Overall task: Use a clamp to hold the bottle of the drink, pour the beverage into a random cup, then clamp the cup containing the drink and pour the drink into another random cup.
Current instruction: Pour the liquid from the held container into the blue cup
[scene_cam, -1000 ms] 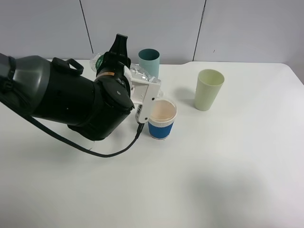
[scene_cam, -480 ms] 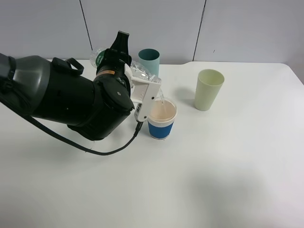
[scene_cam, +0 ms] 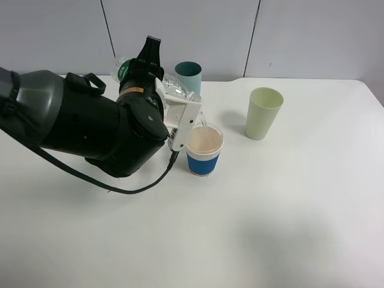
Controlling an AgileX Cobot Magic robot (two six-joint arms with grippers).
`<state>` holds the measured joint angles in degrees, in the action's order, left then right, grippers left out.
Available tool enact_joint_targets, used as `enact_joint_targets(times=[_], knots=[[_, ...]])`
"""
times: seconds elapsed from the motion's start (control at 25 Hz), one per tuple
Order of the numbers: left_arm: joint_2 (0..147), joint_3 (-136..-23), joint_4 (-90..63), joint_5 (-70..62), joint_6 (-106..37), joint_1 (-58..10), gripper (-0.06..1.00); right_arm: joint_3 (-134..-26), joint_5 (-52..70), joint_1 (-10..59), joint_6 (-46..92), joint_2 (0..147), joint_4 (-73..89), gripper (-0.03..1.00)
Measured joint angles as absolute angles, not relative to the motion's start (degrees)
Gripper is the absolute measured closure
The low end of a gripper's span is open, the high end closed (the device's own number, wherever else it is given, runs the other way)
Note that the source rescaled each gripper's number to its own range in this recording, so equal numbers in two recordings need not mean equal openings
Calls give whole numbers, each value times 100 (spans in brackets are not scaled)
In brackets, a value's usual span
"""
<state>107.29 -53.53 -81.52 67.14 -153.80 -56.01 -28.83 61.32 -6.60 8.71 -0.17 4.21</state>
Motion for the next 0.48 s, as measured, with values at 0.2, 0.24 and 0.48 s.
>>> enact_joint_targets(times=[0.2,0.24,0.48], knots=[[10729,-5353,-7951,6814,-15385,-5601,94,-2883,6132,-660,871,-17,421,-3],[10729,-5353,-7906,6821,-15385,-5601,94,-2883,6132,-660,871,-17,421,-3],[10729,-5353,-7743,6889,-15397,-5601,94,-2883,6132,-660,871,-17,421,-3]])
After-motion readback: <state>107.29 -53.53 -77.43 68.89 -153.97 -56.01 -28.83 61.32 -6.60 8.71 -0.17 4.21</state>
